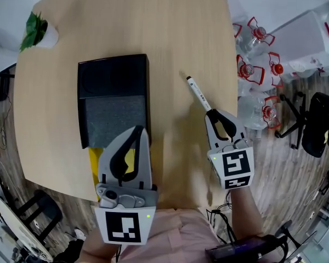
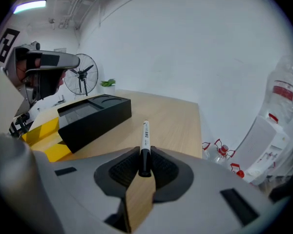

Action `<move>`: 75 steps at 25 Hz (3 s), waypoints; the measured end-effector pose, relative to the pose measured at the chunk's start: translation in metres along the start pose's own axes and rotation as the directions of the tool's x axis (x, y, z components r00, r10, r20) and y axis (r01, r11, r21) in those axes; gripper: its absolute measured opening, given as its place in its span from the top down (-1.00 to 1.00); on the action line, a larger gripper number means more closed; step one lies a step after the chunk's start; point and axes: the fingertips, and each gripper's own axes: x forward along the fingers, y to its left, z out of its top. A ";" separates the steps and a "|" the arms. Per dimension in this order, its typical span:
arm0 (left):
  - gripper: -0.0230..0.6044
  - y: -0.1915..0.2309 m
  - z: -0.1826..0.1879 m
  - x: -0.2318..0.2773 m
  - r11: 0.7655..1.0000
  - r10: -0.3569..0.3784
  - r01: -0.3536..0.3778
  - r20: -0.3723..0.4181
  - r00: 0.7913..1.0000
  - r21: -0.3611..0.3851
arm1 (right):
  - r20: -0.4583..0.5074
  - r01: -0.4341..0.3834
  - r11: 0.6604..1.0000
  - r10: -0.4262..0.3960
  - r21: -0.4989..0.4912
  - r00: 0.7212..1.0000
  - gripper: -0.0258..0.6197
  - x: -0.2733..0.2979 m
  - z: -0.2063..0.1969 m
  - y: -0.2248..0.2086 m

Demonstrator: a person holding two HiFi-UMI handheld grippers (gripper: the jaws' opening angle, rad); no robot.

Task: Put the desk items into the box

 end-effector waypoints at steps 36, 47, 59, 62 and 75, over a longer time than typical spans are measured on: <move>0.89 -0.062 0.097 -0.264 0.975 0.182 -0.212 0.321 0.930 0.063 | 0.453 -0.006 0.977 0.105 -0.214 0.885 0.71 -0.273 0.108 0.139; 0.89 -0.029 0.084 -0.310 0.950 0.287 -0.309 0.295 0.911 0.030 | 0.445 -0.092 0.959 0.209 -0.269 0.871 0.71 -0.263 0.116 0.197; 0.89 0.036 0.076 -0.326 0.936 0.340 -0.353 0.279 0.898 -0.006 | 0.402 -0.147 0.940 0.268 -0.308 0.876 0.71 -0.224 0.134 0.254; 0.89 0.048 0.073 -0.322 0.936 0.343 -0.353 0.267 0.901 -0.012 | 0.386 -0.156 0.939 0.272 -0.306 0.882 0.71 -0.212 0.136 0.259; 0.89 0.084 0.044 -0.311 0.940 0.335 -0.340 0.200 0.921 -0.008 | 0.246 -0.221 0.942 0.283 -0.252 0.927 0.71 -0.163 0.089 0.281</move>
